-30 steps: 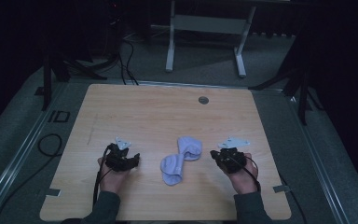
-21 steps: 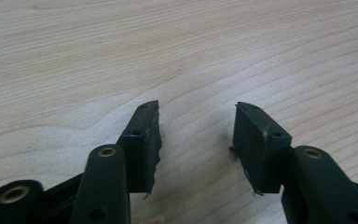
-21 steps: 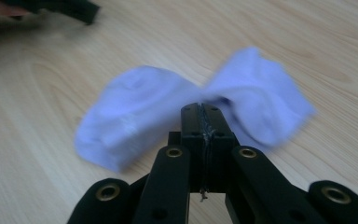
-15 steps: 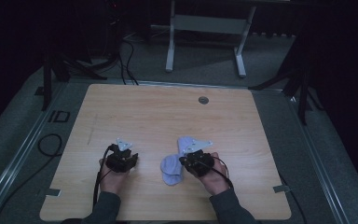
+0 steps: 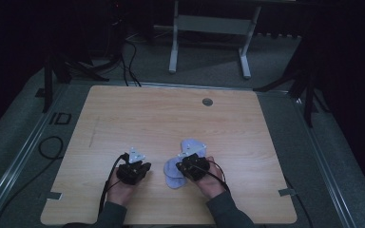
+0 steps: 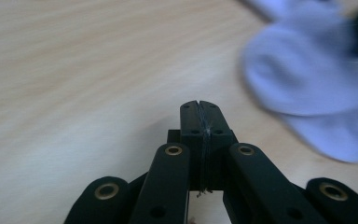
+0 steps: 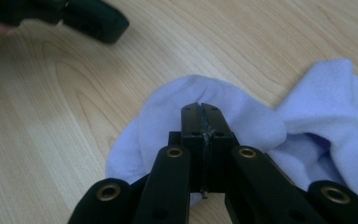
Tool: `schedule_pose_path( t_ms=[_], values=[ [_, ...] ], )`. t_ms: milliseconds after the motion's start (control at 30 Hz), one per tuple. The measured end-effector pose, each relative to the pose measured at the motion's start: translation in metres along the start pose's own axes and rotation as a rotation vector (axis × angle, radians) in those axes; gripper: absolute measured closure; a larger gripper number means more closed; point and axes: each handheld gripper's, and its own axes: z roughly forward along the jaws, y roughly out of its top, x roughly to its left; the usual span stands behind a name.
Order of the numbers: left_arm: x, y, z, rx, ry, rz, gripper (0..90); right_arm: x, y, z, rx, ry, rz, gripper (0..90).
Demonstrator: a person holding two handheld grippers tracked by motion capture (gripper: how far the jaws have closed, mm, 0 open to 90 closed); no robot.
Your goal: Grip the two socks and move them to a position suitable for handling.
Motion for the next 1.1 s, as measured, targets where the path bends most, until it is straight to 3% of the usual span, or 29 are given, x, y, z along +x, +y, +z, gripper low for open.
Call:
schedule_pose_path(
  t_ms=[333, 467, 700, 900, 967, 1100],
  values=[
    [-0.039, -0.001, 0.013, 0.015, -0.119, 0.071, 90.0, 0.0, -0.001, 0.004, 0.005, 0.012, 0.0, 89.3],
    [-0.054, -0.003, 0.021, 0.05, -0.133, 0.135, 90.0, 0.001, -0.001, 0.006, 0.012, 0.012, 0.003, 89.3],
    [-0.054, -0.004, 0.021, 0.051, -0.125, 0.131, 90.0, -0.003, -0.011, 0.01, 0.055, -0.011, -0.015, 89.3],
    [-0.05, -0.003, 0.02, 0.056, -0.115, 0.128, 90.0, -0.015, -0.034, 0.004, 0.08, -0.032, 0.02, 89.4],
    [-0.049, -0.003, 0.019, 0.055, -0.114, 0.12, 90.0, -0.018, -0.041, 0.0, 0.063, -0.015, 0.049, 89.4],
    [-0.048, -0.003, 0.019, 0.054, -0.11, 0.12, 90.0, -0.022, -0.048, -0.007, 0.064, -0.033, 0.056, 89.4]
  ],
)
